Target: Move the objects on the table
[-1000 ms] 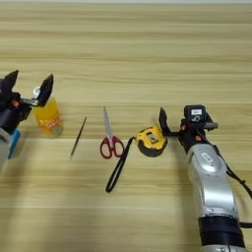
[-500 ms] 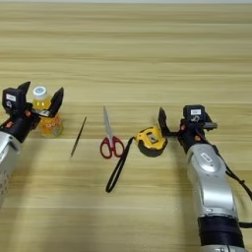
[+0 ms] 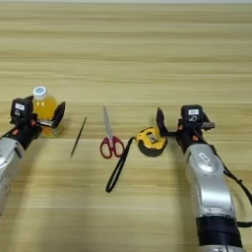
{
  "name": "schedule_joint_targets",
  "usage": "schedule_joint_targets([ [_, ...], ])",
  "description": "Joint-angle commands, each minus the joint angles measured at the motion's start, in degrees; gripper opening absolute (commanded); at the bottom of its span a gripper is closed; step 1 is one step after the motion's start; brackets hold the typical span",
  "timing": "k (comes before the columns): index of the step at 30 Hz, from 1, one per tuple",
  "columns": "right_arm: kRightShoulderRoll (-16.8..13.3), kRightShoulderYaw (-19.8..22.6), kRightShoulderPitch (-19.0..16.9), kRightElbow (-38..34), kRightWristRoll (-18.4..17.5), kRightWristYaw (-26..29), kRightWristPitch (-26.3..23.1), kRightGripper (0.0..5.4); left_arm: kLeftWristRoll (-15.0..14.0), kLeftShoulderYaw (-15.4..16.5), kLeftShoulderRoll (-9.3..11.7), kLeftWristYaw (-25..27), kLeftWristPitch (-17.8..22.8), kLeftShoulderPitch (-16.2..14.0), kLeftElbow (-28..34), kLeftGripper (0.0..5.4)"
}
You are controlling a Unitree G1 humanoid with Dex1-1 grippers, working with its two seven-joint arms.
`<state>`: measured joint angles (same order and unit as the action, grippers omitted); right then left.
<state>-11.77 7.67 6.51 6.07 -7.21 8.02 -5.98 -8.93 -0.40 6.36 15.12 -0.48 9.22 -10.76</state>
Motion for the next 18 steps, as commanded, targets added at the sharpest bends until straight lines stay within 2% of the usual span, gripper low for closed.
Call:
schedule_joint_targets([
  [1, 0.15, -0.24, 0.46, -1.3, 0.28, -0.06, -0.59, 5.4, 0.65, 0.22, 0.32, 0.33, -0.62, 0.84, -1.05, 5.37],
  [15, 0.01, -0.08, 0.35, -1.58, 0.26, 0.06, -0.86, 5.4, 0.22, 0.68, -0.27, 0.14, -0.83, 1.55, -2.42, 5.37],
  [18, -0.01, -0.05, 0.36, -1.56, 0.22, 0.09, -0.86, 5.4, 0.18, 0.77, -0.37, 0.02, -1.07, 1.54, -2.43, 5.13],
])
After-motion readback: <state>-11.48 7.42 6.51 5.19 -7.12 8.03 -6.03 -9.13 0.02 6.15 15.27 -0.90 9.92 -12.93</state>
